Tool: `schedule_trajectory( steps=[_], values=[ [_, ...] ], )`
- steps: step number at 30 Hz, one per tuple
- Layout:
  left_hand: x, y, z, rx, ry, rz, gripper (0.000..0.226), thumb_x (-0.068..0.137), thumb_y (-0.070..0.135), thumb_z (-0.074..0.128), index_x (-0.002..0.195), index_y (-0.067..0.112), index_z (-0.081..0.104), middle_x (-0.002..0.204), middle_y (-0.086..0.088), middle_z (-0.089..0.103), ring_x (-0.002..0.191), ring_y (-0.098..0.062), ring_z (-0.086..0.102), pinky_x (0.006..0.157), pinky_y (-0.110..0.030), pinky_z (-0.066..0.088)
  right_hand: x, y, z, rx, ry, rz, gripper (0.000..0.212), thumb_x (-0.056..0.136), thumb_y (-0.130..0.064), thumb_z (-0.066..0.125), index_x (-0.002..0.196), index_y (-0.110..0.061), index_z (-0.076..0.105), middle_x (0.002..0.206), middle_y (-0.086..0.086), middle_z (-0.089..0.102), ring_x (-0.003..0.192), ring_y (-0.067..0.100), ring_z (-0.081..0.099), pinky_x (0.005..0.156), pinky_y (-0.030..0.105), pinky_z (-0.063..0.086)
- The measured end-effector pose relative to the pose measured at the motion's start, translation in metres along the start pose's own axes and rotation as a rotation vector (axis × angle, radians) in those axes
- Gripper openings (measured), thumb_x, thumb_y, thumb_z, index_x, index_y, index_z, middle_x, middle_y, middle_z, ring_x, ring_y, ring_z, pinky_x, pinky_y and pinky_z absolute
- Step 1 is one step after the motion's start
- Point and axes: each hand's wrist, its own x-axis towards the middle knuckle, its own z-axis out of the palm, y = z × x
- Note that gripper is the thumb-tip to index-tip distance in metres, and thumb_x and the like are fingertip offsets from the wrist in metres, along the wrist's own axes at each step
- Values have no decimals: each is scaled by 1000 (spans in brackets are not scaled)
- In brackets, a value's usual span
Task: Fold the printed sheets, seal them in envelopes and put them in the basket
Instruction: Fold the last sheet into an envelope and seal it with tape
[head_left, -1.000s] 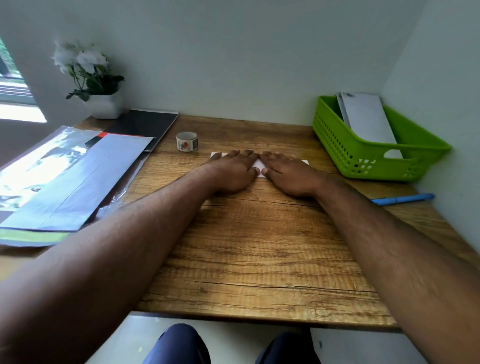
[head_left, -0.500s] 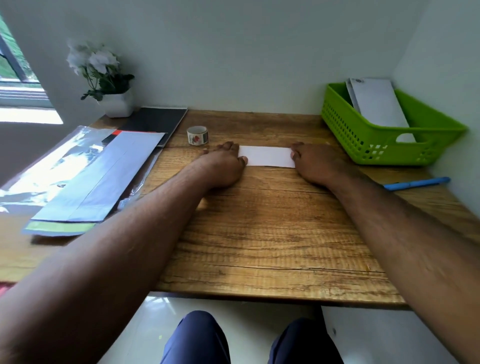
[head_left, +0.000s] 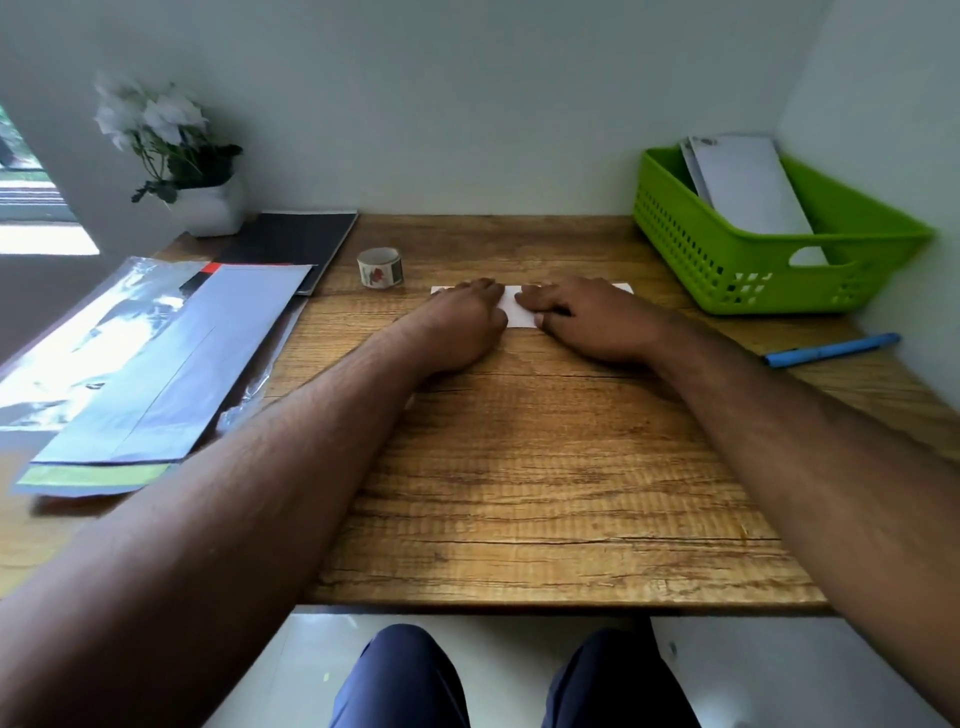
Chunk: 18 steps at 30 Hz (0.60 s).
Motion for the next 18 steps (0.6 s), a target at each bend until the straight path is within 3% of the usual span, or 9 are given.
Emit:
schedule_trajectory(
  steps=[2,8,12,15,18],
  values=[
    [1,0,0,8,-4,-6,53,102,26,30,153,15,20,160,-5,20,146,-21,21,116,-35,18,-6,9,-5,-40,-13,7,45,97,-20,43,142,-23,41,153,-3,33,139,15,33,107,20,22],
    [4,-4,0,-9,-48,-17,55,102,26,32,154,20,15,162,-2,14,148,-20,15,119,-40,14,-14,40,-17,-143,31,224,52,93,-9,42,143,-23,39,150,5,38,134,25,40,109,31,30],
    [6,0,1,-4,-50,-28,55,101,24,34,154,19,16,161,-3,15,148,-21,15,120,-41,14,-2,14,-5,-155,240,157,46,92,-9,42,137,-17,48,143,9,48,129,27,46,106,34,37],
    [5,1,0,-34,-33,-30,54,101,25,35,152,18,20,160,-5,21,146,-21,20,118,-41,17,10,-13,14,-18,75,20,43,100,-25,37,142,-19,40,148,5,42,135,22,40,109,34,30],
    [4,-2,1,-22,-53,-36,55,101,26,33,153,20,16,161,-2,15,148,-21,14,119,-42,13,11,-3,14,-127,-59,44,52,102,-36,29,150,-18,22,158,1,21,145,17,19,118,35,12]
  ],
)
